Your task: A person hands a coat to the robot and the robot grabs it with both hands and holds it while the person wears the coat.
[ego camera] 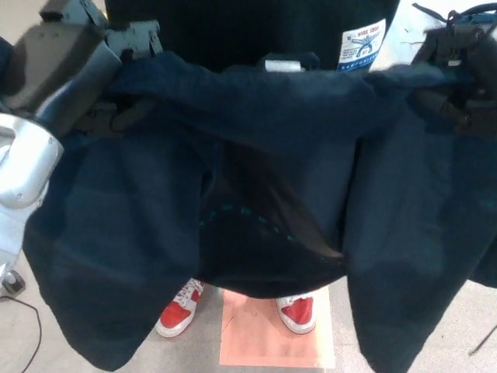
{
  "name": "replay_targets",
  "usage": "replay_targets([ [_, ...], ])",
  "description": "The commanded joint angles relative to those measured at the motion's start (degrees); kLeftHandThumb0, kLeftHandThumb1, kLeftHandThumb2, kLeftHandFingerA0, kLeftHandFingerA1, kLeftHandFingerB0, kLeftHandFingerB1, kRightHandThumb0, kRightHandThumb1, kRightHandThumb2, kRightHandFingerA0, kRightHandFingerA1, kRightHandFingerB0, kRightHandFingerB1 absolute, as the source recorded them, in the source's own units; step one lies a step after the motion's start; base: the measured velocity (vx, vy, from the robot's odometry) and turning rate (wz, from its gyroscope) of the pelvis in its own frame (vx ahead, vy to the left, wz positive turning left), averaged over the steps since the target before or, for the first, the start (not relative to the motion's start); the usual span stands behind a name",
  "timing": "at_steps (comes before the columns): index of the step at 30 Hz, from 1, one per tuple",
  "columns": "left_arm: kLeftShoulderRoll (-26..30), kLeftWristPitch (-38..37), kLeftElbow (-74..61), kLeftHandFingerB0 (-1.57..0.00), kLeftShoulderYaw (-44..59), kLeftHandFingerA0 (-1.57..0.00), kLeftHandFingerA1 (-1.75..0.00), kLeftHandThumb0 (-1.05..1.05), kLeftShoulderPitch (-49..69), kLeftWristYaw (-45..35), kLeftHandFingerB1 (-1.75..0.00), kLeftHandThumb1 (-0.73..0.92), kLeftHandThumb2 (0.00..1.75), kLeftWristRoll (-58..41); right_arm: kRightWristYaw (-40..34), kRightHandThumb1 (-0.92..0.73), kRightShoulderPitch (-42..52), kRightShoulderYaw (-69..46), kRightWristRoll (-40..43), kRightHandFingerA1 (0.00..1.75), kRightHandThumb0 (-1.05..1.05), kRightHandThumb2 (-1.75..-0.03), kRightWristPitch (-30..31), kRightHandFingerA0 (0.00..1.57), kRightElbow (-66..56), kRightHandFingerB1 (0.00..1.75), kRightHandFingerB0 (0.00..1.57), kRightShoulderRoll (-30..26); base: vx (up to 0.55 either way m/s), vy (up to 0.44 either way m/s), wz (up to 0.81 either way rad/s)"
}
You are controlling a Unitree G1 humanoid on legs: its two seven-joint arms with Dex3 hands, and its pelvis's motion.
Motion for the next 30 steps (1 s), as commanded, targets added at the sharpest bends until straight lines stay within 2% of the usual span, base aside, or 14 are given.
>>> replay_targets([
  [1,1.56,-7.89,12.24,-0.76,4.70,-0.88,-1.74,-0.38,-17.80,27.40,-1.44,0.88,0.66,9.90,-19.58,-0.68,-18.36,-8.58,-6.55,1.16,-0.38,-1.07,-2.27,1.03,7.67,0.90,0.77,-0.62,0.00,0.000,0.00],
  [2,1.63,-7.81,12.94,-0.74,4.80,-0.89,-1.75,-0.38,-19.21,27.68,-1.57,0.88,0.66,9.79,-19.16,-0.89,-19.86,-8.35,-7.09,0.97,-0.42,-0.67,-1.83,0.92,8.30,0.65,0.72,-1.14,0.00,0.000,0.00],
  [3,1.63,-7.66,13.68,-0.74,4.84,-0.89,-1.75,-0.38,-20.50,28.05,-1.57,0.88,0.66,9.79,-18.59,-0.89,-21.23,-8.00,-7.77,0.97,-0.42,-0.67,-1.14,0.92,8.89,0.65,0.72,-1.61,0.00,0.000,0.00],
  [4,1.76,-7.84,15.11,-0.68,5.06,-0.91,-1.75,-0.37,-23.56,28.33,-1.68,0.86,0.65,9.44,-19.70,-0.68,-24.76,-8.31,-6.62,1.14,-0.37,-1.07,-3.37,1.03,11.73,0.93,0.81,-2.07,0.00,0.000,0.00],
  [5,2.06,-7.98,16.46,-0.66,4.89,-0.90,-1.75,-0.35,-25.88,29.04,-1.67,0.83,0.64,9.71,-19.92,-0.86,-27.21,-8.57,-5.75,1.20,-0.40,-0.66,-4.68,1.01,13.62,0.84,0.90,-2.45,0.00,0.000,0.00],
  [9,3.38,-7.71,21.60,-0.70,3.36,-0.89,-1.75,-0.39,-33.18,32.41,-1.62,0.86,0.66,12.29,-18.31,-0.87,-34.65,-8.41,-5.74,1.03,-0.40,-0.64,-3.79,1.06,17.50,0.78,0.96,-3.69,0.00,0.000,0.00],
  [10,3.81,-7.87,24.22,-0.77,2.80,-0.89,-1.70,-0.46,-36.87,34.20,-1.51,0.85,0.73,13.10,-18.28,-0.86,-38.39,-8.20,-5.61,1.49,-0.43,-0.70,-4.43,0.99,19.72,1.27,0.88,-4.18,0.00,0.000,0.00],
  [11,3.96,-7.96,25.26,-0.77,2.57,-0.89,-1.70,-0.46,-38.22,35.00,-1.51,0.85,0.73,13.45,-18.34,-0.86,-39.74,-8.09,-5.56,1.49,-0.43,-0.70,-4.76,0.99,20.61,1.27,0.88,-4.36,0.00,0.000,0.00],
  [12,4.03,-8.14,26.26,-0.71,2.56,-0.93,-1.71,-0.43,-39.71,35.06,-1.46,0.88,0.67,13.30,-19.66,-0.66,-41.29,-8.01,-5.53,1.23,-0.39,-1.07,-5.80,1.14,22.17,1.06,0.90,-4.35,0.00,0.000,0.00],
  [13,4.30,-8.66,27.85,-0.79,2.45,-0.92,-1.73,-0.44,-41.76,35.35,-1.49,0.86,0.73,13.18,-21.02,-0.85,-43.34,-7.74,-5.71,1.49,-0.40,-0.69,-6.95,0.99,24.11,1.31,0.86,-4.51,0.00,0.000,0.00],
  [16,4.63,-8.52,30.96,-0.76,2.49,-0.96,-1.75,-0.44,-46.09,35.81,-1.65,0.92,0.70,12.89,-23.14,-0.82,-47.82,-7.36,-5.32,1.73,-0.42,-0.71,-10.20,0.90,28.27,1.51,0.81,-5.00,0.00,0.000,0.00],
  [21,6.23,-12.67,36.20,-0.81,3.14,-0.92,-1.71,-0.46,-52.47,36.44,-1.48,0.86,0.74,11.00,-25.86,-0.84,-54.91,-6.11,-6.14,1.74,-0.41,-0.66,-12.67,0.93,34.66,1.61,0.77,-5.54,0.00,0.000,0.00],
  [26,7.55,-14.50,42.93,-0.73,2.31,-0.94,-1.75,-0.42,-60.48,37.40,-1.58,0.90,0.68,11.20,-23.30,-0.84,-61.69,-5.83,-4.77,1.75,-0.40,-0.65,-14.20,0.92,39.38,1.45,0.73,-5.78,0.00,0.000,0.00],
  [30,8.54,-16.03,49.36,-0.74,0.10,-0.94,-1.75,-0.43,-67.94,40.00,-1.58,0.87,0.66,13.01,-23.89,-0.82,-68.63,-4.92,-4.45,1.75,-0.39,-0.64,-16.51,0.92,46.33,1.51,0.68,-5.78,0.00,0.000,0.00],
])
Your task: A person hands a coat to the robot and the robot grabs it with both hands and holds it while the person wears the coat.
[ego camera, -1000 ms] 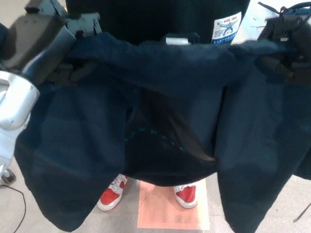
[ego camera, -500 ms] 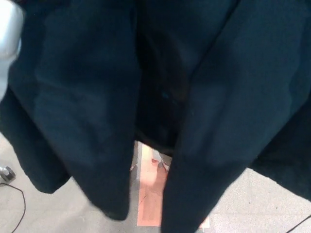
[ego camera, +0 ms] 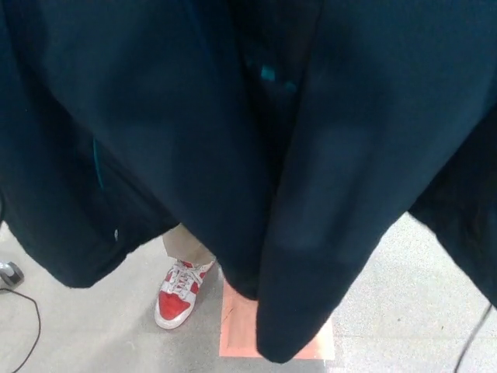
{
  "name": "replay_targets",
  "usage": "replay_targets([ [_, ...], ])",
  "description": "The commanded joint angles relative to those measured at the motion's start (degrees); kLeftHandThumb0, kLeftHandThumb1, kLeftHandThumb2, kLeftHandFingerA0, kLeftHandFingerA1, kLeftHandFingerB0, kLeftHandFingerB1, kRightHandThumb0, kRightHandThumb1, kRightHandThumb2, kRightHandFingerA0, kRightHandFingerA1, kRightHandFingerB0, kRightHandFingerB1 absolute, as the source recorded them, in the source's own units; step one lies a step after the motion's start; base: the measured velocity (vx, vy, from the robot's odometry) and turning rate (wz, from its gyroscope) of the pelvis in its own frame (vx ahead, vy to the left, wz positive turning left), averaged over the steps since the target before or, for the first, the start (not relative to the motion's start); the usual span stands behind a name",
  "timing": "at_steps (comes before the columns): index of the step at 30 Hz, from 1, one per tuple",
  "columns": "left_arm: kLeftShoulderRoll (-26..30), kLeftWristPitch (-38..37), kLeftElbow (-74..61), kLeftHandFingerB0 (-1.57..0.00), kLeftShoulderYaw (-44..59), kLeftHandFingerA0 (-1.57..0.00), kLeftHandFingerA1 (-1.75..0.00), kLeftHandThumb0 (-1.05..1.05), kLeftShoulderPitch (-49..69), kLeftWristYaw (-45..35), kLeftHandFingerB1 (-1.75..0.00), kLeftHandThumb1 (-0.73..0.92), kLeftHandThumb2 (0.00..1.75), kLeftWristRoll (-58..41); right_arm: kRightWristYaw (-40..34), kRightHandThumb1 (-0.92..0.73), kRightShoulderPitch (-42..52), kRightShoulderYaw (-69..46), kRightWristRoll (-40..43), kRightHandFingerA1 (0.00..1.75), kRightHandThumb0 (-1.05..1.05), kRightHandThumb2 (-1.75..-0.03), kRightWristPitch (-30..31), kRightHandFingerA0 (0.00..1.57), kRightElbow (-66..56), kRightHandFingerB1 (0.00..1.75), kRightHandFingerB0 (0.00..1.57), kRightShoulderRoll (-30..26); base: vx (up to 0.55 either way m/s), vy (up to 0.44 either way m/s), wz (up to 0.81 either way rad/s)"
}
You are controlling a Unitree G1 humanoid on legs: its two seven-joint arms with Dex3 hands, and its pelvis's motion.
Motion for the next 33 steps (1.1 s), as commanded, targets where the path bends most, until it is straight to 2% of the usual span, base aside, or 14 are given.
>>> replay_targets([
  [1,7.57,-8.38,14.27,-0.74,0.03,-0.94,-1.75,-0.43,-21.98,20.03,-1.58,0.87,0.66,6.00,-13.04,-0.82,-21.99,-3.00,-2.16,1.75,-0.39,-0.64,-8.70,0.92,14.28,1.51,0.68,-5.87,0.00,0.000,0.00],
  [3,7.66,-7.46,17.42,-0.70,-1.72,-0.94,-1.75,-0.44,-25.42,22.75,-1.66,0.84,0.66,7.96,-12.95,-0.81,-26.39,-1.64,-2.94,1.75,-0.38,-0.64,-9.63,0.91,18.76,1.51,0.69,-6.03,0.00,0.000,0.00],
  [4,7.90,-7.40,19.46,-0.65,-2.85,-0.93,-1.75,-0.42,-27.79,22.57,-1.72,0.83,0.65,8.72,-13.58,-0.61,-29.13,-0.20,-4.28,1.45,-0.44,-0.92,-10.26,1.19,21.60,1.22,0.81,-6.25,0.00,0.000,0.00],
  [5,7.96,-6.84,21.28,-0.63,-3.85,-0.91,-1.75,-0.43,-29.88,22.27,-1.72,0.83,0.64,9.31,-14.15,-0.61,-31.52,0.77,-4.96,1.44,-0.44,-0.92,-10.96,1.19,24.28,1.23,0.83,-6.25,0.00,0.000,0.00],
  [6,7.94,-6.73,22.61,-0.61,-4.40,-0.90,-1.75,-0.42,-31.25,22.14,-1.71,0.83,0.64,9.45,-14.50,-0.80,-33.14,1.28,-5.13,1.75,-0.36,-0.64,-11.38,0.89,26.27,1.59,0.64,-6.12,0.00,0.000,0.00],
  [8,8.01,-7.00,24.97,-0.65,-5.41,-0.92,-1.75,-0.42,-33.74,21.81,-1.72,0.82,0.64,9.62,-15.16,-0.81,-36.10,2.35,-5.68,1.75,-0.40,-0.65,-11.87,0.92,29.71,1.63,0.66,-5.87,0.00,0.000,0.00],
  [10,8.24,-7.42,27.69,-0.64,-6.80,-0.90,-1.75,-0.41,-36.64,20.85,-1.70,0.82,0.64,9.85,-15.66,-0.82,-39.54,3.96,-6.62,1.75,-0.40,-0.65,-12.12,0.93,33.41,1.64,0.65,-5.68,0.00,0.000,0.00],
  [13,8.81,-9.78,30.72,-0.67,-8.27,-0.95,-1.75,-0.37,-40.40,20.03,-1.71,0.80,0.64,9.86,-15.86,-0.82,-44.13,6.18,-7.76,1.75,-0.41,-0.65,-11.77,0.91,37.96,1.61,0.66,-5.38,0.00,0.000,0.00],
  [18,8.59,-9.12,33.45,-0.68,-10.58,-0.97,-1.75,-0.40,-44.09,19.48,-1.69,0.80,0.64,10.19,-15.32,-0.82,-48.42,8.39,-7.87,1.75,-0.43,-0.65,-10.59,0.91,42.73,1.56,0.69,-4.39,0.00,0.000,0.00],
  [20,8.29,-8.18,35.03,-0.66,-11.39,-0.92,-1.75,-0.43,-46.28,17.14,-1.62,0.78,0.64,10.05,-14.94,-0.81,-50.53,9.87,-8.35,1.75,-0.44,-0.65,-9.30,0.92,45.24,1.56,0.72,-3.70,0.00,0.000,0.00],
  [26,8.04,-7.68,38.15,-0.63,-14.55,-0.93,-1.75,-0.40,-49.68,15.74,-1.65,0.81,0.64,11.00,-15.05,-0.81,-53.25,13.11,-9.18,1.75,-0.45,-0.65,-7.98,0.91,49.35,1.56,0.71,-3.07,0.00,0.000,0.00],
  [27,7.94,-7.42,38.93,-0.63,-15.52,-0.93,-1.75,-0.39,-50.68,15.41,-1.60,0.80,0.64,11.52,-15.64,-0.80,-53.43,14.25,-9.86,1.75,-0.44,-0.64,-8.14,0.90,50.23,1.49,0.73,-3.26,0.00,0.000,0.00],
  [28,7.90,-7.51,39.38,-0.80,-15.94,-1.24,-1.42,-0.44,-51.06,15.33,-1.14,0.60,0.96,11.49,-15.83,-0.80,-53.62,14.80,-9.96,1.75,-0.43,-0.63,-8.18,0.90,50.71,1.47,0.73,-3.28,0.00,0.000,0.00],
  [33,8.37,-7.59,41.27,-0.84,-18.54,-1.22,-1.39,-0.42,-52.66,14.06,-1.13,0.64,1.02,12.50,-14.98,-0.79,-54.13,16.91,-10.51,1.75,-0.42,-0.64,-7.96,0.91,52.41,1.54,0.72,-3.84,0.00,0.000,0.00],
])
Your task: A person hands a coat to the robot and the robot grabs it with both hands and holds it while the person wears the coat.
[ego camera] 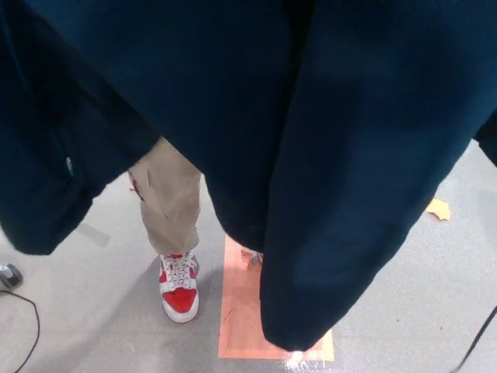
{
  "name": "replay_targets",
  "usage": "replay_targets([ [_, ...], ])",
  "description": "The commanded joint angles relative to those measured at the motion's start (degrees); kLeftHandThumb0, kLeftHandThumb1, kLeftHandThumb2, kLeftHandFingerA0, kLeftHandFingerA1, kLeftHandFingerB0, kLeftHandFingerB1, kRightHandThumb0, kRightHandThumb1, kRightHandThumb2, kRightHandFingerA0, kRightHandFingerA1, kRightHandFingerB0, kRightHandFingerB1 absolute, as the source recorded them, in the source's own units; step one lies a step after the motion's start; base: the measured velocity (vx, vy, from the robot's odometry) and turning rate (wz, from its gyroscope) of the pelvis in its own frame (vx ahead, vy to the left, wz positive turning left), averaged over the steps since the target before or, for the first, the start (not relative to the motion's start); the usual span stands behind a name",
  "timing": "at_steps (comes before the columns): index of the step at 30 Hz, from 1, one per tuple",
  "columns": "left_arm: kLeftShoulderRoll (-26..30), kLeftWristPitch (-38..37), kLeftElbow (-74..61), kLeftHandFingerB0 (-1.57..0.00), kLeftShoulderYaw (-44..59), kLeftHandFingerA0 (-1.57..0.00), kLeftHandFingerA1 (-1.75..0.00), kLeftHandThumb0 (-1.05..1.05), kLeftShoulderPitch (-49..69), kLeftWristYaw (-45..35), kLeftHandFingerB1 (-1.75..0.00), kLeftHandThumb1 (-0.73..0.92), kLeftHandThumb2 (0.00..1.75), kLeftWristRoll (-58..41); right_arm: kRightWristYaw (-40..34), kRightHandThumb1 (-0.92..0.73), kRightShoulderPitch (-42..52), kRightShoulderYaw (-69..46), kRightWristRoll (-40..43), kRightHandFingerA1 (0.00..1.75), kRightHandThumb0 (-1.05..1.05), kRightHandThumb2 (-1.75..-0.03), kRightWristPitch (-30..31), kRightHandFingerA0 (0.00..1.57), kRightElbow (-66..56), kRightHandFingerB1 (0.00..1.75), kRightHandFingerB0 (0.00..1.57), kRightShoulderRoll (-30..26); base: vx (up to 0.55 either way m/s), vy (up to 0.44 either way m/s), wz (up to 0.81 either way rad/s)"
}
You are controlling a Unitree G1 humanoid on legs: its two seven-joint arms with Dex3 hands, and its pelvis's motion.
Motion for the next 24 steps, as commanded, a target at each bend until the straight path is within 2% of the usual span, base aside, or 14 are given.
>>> replay_targets([
  [1,4.02,1.93,2.95,-0.84,-1.86,-1.22,-1.39,-0.42,-2.63,0.73,-1.13,0.64,1.02,2.72,-3.17,-0.79,-1.63,1.84,-3.13,1.75,-0.42,-0.64,2.84,0.91,2.93,1.54,0.72,-3.97,0.00,0.000,0.00],
  [2,4.10,1.71,3.12,-0.83,-1.90,-1.22,-1.38,-0.41,-2.82,0.49,-1.11,0.64,1.03,2.57,-3.18,-0.79,-1.74,2.21,-3.28,1.75,-0.42,-0.64,2.78,0.91,3.08,1.54,0.72,-4.10,0.00,0.000,0.00],
  [3,4.08,1.83,3.26,-0.72,-1.92,-0.92,-1.75,-0.42,-3.07,-0.03,-1.45,0.81,0.64,2.41,-3.11,-0.80,-1.82,2.58,-3.52,1.75,-0.43,-0.64,2.87,0.91,3.21,1.55,0.72,-4.24,0.00,0.000,0.00],
  [10,4.51,4.20,3.89,-0.64,-4.12,-0.89,-1.75,-0.44,-4.14,-0.49,-1.61,0.82,0.64,4.16,-1.14,-0.79,-2.28,4.56,-4.38,1.75,-0.44,-0.63,2.30,0.88,3.76,1.51,0.71,-6.11,0.00,0.000,0.00],
  [12,4.91,4.56,3.99,-0.69,-4.11,-0.91,-1.75,-0.43,-3.61,-0.28,-1.56,0.80,0.64,4.04,-1.54,-0.78,-1.94,4.43,-4.19,1.75,-0.44,-0.63,2.41,0.89,3.83,1.53,0.73,-6.37,0.00,0.000,0.00],
  [13,5.23,4.92,4.05,-0.79,-3.98,-0.93,-1.75,-0.44,-3.44,-0.96,-1.28,0.76,0.63,3.86,-1.70,-0.61,-1.81,4.41,-4.19,1.40,-0.50,-0.99,2.70,1.20,3.86,1.18,0.87,-6.52,0.00,0.000,0.00],
  [14,5.51,5.16,4.10,-0.79,-3.93,-0.93,-1.75,-0.44,-3.46,-1.83,-1.28,0.76,0.63,3.78,-1.66,-0.61,-1.80,4.43,-4.25,1.40,-0.50,-0.99,3.02,1.20,3.88,1.18,0.87,-6.66,0.00,0.000,0.00],
  [15,5.90,5.71,4.12,-0.85,-4.33,-1.22,-1.40,-0.44,-3.56,-2.10,-1.13,0.62,0.99,4.28,-1.44,-0.62,-1.84,4.60,-4.51,1.41,-0.49,-0.98,3.25,1.19,3.90,1.19,0.87,-6.93,0.00,0.000,0.00],
  [16,6.11,5.90,4.11,-0.85,-4.49,-1.22,-1.38,-0.42,-3.63,-2.27,-1.12,0.63,1.01,4.46,-1.21,-0.79,-1.89,4.77,-4.78,1.75,-0.43,-0.64,3.43,0.87,3.92,1.51,0.71,-7.09,0.00,0.000,0.00],
  [17,6.20,5.85,4.10,-0.85,-4.48,-1.22,-1.38,-0.42,-3.66,-2.44,-1.12,0.63,1.01,4.41,-1.04,-0.79,-1.93,4.89,-4.97,1.75,-0.43,-0.64,3.55,0.87,3.93,1.51,0.71,-7.17,0.00,0.000,0.00],
  [18,6.35,5.78,4.09,-0.81,-4.59,-0.89,-1.74,-0.40,-3.69,-2.82,-1.08,0.75,0.65,4.48,-1.03,-0.78,-1.86,4.83,-4.98,1.75,-0.42,-0.64,3.35,0.87,3.92,1.56,0.68,-7.30,0.00,0.000,0.00],
  [22,6.93,4.82,4.00,-0.79,-4.26,-0.89,-1.74,-0.43,-3.89,-4.52,-1.15,0.75,0.66,3.98,-0.17,-0.78,-1.89,4.87,-5.16,1.75,-0.41,-0.65,2.09,0.87,3.89,1.50,0.72,-7.96,0.00,0.000,0.00],
  [23,6.80,4.79,3.99,-0.82,-4.11,-1.07,-1.62,-0.52,-3.90,-4.37,-1.26,0.62,0.75,3.83,-0.04,-0.78,-1.96,4.82,-5.12,1.75,-0.42,-0.64,1.99,0.88,3.88,1.51,0.70,-7.91,0.00,0.000,0.00],
  [24,6.74,4.82,3.98,-0.79,-4.13,-0.91,-1.75,-0.41,-3.95,-4.43,-1.15,0.76,0.66,3.87,0.05,-0.78,-2.00,4.77,-5.09,1.75,-0.42,-0.64,1.90,0.89,3.88,1.50,0.72,-7.88,0.00,0.000,0.00],
])
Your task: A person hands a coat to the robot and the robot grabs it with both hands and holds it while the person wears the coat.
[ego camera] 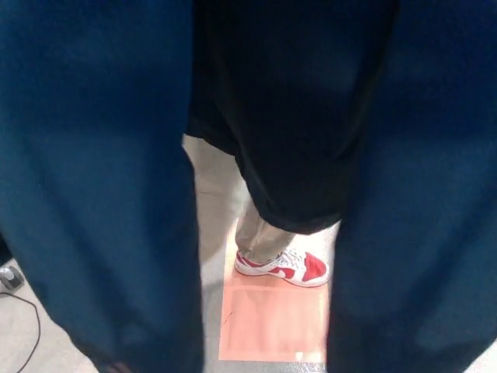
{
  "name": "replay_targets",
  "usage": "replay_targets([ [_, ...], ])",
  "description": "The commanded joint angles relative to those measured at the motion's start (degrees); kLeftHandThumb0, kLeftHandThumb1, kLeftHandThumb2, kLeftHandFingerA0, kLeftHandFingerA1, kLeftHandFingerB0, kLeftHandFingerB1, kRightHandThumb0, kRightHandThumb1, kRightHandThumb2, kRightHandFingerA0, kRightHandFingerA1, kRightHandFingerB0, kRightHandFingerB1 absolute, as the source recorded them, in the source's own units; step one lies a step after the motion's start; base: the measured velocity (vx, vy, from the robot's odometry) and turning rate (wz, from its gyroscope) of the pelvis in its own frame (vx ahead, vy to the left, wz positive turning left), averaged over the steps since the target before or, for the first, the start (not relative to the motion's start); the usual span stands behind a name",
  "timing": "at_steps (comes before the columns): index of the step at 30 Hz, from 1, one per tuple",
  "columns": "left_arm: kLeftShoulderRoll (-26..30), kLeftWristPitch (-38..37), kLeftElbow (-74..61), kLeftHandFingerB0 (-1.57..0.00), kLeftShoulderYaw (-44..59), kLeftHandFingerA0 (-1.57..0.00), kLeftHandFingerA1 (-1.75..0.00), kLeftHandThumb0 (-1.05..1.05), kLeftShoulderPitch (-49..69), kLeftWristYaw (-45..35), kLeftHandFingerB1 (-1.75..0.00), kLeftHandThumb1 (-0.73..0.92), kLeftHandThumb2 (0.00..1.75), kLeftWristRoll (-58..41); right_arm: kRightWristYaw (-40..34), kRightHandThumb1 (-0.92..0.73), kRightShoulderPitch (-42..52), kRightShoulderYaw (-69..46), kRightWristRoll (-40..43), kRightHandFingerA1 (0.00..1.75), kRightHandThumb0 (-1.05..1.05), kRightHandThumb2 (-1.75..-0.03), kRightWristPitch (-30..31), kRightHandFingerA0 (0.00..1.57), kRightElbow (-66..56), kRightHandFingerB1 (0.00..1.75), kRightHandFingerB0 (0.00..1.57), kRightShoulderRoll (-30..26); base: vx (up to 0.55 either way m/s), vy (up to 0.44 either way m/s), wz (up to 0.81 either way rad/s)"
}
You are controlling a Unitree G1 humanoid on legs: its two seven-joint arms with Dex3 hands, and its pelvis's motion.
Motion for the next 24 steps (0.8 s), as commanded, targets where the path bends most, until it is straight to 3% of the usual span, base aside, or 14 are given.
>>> replay_targets([
  [1,4.17,5.12,1.27,-0.80,0.64,-1.22,-1.41,-0.44,-0.98,-1.82,-1.14,0.62,0.97,0.44,0.94,-0.62,-0.45,-0.43,-0.97,1.41,-0.48,-0.97,2.82,1.20,1.55,1.19,0.87,-4.42,0.00,0.000,0.00],
  [3,4.14,5.12,1.26,-0.70,0.45,-0.91,-1.75,-0.40,-1.00,-1.81,-1.45,0.80,0.64,0.65,0.92,-0.61,-0.39,-0.48,-0.96,1.41,-0.49,-0.97,2.85,1.20,1.55,1.18,0.86,-4.24,0.00,0.000,0.00],
  [4,4.09,5.25,1.26,-0.83,0.22,-1.21,-1.42,-0.45,-1.02,-1.68,-1.17,0.64,0.98,0.90,0.97,-0.63,-0.38,-0.37,-1.09,1.39,-0.46,-1.00,3.02,1.20,1.56,1.15,0.87,-4.17,0.00,0.000,0.00],
  [8,3.88,5.71,1.27,-0.75,-0.14,-0.91,-1.75,-0.44,-0.99,-1.47,-1.49,0.81,0.64,1.25,0.53,-0.61,-0.20,0.16,-1.79,1.40,-0.47,-0.98,2.75,1.20,1.55,1.17,0.85,-4.33,0.00,0.000,0.00],
  [9,3.86,5.51,1.26,-0.74,0.15,-0.91,-1.75,-0.43,-1.00,-1.95,-1.48,0.82,0.64,0.91,0.61,-0.76,-0.20,0.22,-1.90,1.75,-0.41,-0.67,2.87,0.88,1.56,1.46,0.72,-4.33,0.00,0.000,0.00],
  [10,3.98,5.30,1.23,-0.85,0.10,-1.21,-1.39,-0.42,-0.88,-1.45,-1.14,0.63,0.99,1.02,0.72,-0.77,-0.19,0.19,-1.92,1.75,-0.41,-0.67,2.80,0.89,1.57,1.47,0.72,-4.38,0.00,0.000,0.00],
  [11,4.08,5.22,1.22,-0.82,0.04,-1.21,-1.40,-0.42,-0.85,-1.26,-1.14,0.63,0.97,1.14,0.73,-0.62,-0.21,0.15,-1.92,1.40,-0.47,-0.98,2.71,1.20,1.57,1.18,0.86,-4.40,0.00,0.000,0.00],
  [13,4.27,5.29,1.24,-0.83,0.03,-1.21,-1.43,-0.46,-0.90,-1.40,-1.19,0.63,0.96,1.30,0.78,-0.63,-0.30,0.02,-1.93,1.40,-0.46,-0.99,2.61,1.19,1.58,1.15,0.85,-4.35,0.00,0.000,0.00],
  [14,4.34,5.26,1.23,-0.71,0.06,-0.91,-1.75,-0.38,-0.90,-1.51,-1.50,0.81,0.64,1.36,0.83,-0.63,-0.36,0.01,-2.00,1.38,-0.44,-1.00,2.69,1.19,1.58,1.14,0.86,-4.35,0.00,0.000,0.00],
  [15,4.36,5.24,1.22,-0.86,0.15,-1.22,-1.43,-0.46,-0.86,-1.46,-1.21,0.64,0.98,1.36,0.83,-0.62,-0.37,-0.08,-1.98,1.39,-0.46,-0.99,2.69,1.19,1.59,1.15,0.85,-4.38,0.00,0.000,0.00],
  [18,4.57,4.46,1.16,-0.82,0.06,-1.19,-1.38,-0.39,-0.45,-1.07,-1.12,0.63,0.98,1.61,1.10,-0.63,-0.25,-0.38,-1.94,1.38,-0.45,-1.00,2.82,1.18,1.61,1.14,0.85,-4.35,0.00,0.000,0.00],
  [21,4.47,4.40,1.16,-0.80,0.21,-1.19,-1.40,-0.44,-0.28,-1.55,-1.15,0.64,0.98,1.45,1.03,-0.62,-0.10,-0.40,-2.24,1.40,-0.47,-0.98,2.70,1.19,1.60,1.16,0.85,-4.53,0.00,0.000,0.00],
  [22,4.55,4.23,1.14,-0.77,0.05,-0.89,-1.75,-0.37,-0.27,-1.64,-1.27,0.78,0.63,1.65,1.07,-0.61,-0.08,-0.50,-2.21,1.41,-0.47,-0.96,2.46,1.19,1.59,1.18,0.85,-4.61,0.00,0.000,0.00],
  [24,4.59,4.16,1.13,-0.82,0.03,-1.18,-1.37,-0.41,-0.03,-1.12,-1.13,0.65,1.00,1.70,0.64,-0.61,0.03,-0.38,-2.41,1.40,-0.46,-0.97,1.88,1.19,1.55,1.19,0.87,-4.79,0.00,0.000,0.00],
])
